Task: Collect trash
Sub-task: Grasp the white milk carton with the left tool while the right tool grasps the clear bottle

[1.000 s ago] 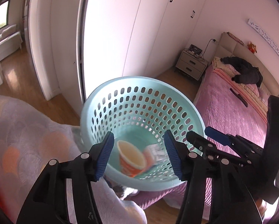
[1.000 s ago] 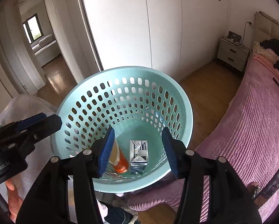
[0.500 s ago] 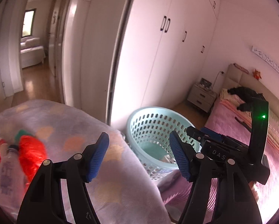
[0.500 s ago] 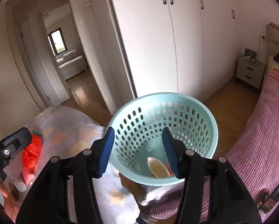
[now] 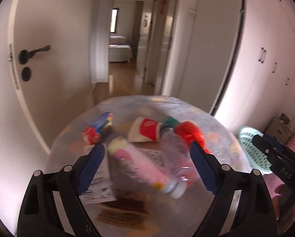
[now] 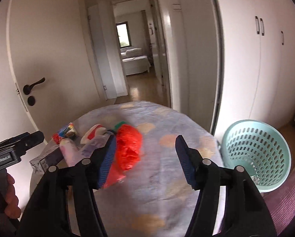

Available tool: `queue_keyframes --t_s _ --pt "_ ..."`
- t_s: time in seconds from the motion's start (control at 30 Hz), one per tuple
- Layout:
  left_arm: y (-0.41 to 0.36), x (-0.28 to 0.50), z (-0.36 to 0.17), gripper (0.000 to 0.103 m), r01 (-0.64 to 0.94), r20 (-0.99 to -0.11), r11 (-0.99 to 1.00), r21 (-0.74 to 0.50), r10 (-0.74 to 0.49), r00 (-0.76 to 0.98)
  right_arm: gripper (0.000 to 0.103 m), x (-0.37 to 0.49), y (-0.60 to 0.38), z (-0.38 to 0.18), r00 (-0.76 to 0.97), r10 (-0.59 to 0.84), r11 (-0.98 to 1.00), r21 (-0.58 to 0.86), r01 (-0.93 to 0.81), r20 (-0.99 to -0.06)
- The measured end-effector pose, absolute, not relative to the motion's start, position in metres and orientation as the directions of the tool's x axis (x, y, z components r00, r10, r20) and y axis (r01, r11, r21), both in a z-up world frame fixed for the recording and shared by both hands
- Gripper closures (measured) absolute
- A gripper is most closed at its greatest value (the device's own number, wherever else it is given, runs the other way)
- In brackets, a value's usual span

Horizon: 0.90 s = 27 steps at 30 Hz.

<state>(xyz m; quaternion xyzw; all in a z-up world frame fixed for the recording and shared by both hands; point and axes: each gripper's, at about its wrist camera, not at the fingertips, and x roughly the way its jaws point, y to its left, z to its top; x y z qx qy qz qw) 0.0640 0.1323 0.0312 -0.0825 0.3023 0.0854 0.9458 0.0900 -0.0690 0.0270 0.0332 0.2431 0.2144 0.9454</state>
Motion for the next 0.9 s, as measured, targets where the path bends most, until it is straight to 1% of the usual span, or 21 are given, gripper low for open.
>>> queue_keyframes --t_s 0.07,0.13,0.2,0.27,0.37,0.43,0.5,0.63,0.73,0.9 --pt "0.157 0.061 0.023 0.018 -0.262 -0.613 0.96 -0.101 0.147 0.776 0.044 0.088 -0.042 0.021 0.765 0.445 0.893 0.164 -0.42 -0.466" --pt "0.176 0.06 0.014 0.018 -0.281 -0.645 0.952 -0.118 0.142 0.751 0.043 0.092 -0.02 0.014 0.734 0.467 0.879 0.173 -0.443 -0.494" --pt "0.192 0.059 0.005 0.018 -0.291 -0.676 0.946 -0.141 0.123 0.727 0.039 0.097 -0.001 0.007 0.71 0.471 0.875 0.178 -0.449 -0.523" --pt "0.201 0.067 -0.007 0.018 -0.304 -0.712 0.941 -0.147 0.112 0.693 0.039 0.104 0.013 0.002 0.685 0.471 0.873 0.183 -0.452 -0.555" --pt "0.209 0.074 -0.024 0.018 -0.327 -0.75 0.937 -0.122 0.128 0.649 0.039 0.117 0.027 -0.007 0.636 0.482 0.865 0.211 -0.455 -0.602" --pt "0.215 0.071 -0.032 0.018 -0.338 -0.758 0.936 -0.097 0.15 0.634 0.038 0.123 0.033 -0.013 0.615 0.478 0.868 0.228 -0.442 -0.627" --pt "0.212 0.078 -0.038 0.022 -0.346 -0.765 0.936 -0.071 0.172 0.621 0.038 0.13 0.038 -0.02 0.596 0.478 0.869 0.247 -0.43 -0.646" --pt "0.21 0.082 -0.043 0.04 -0.333 -0.768 0.941 -0.056 0.172 0.617 0.038 0.14 0.045 -0.029 0.569 0.476 0.871 0.268 -0.412 -0.671" --pt "0.209 0.08 -0.044 0.043 -0.329 -0.766 0.944 -0.029 0.191 0.614 0.038 0.145 0.048 -0.033 0.551 0.479 0.87 0.287 -0.4 -0.683" --pt "0.211 0.074 -0.044 0.048 -0.331 -0.746 0.943 -0.041 0.191 0.638 0.038 0.151 0.052 -0.041 0.54 0.473 0.874 0.293 -0.387 -0.696"
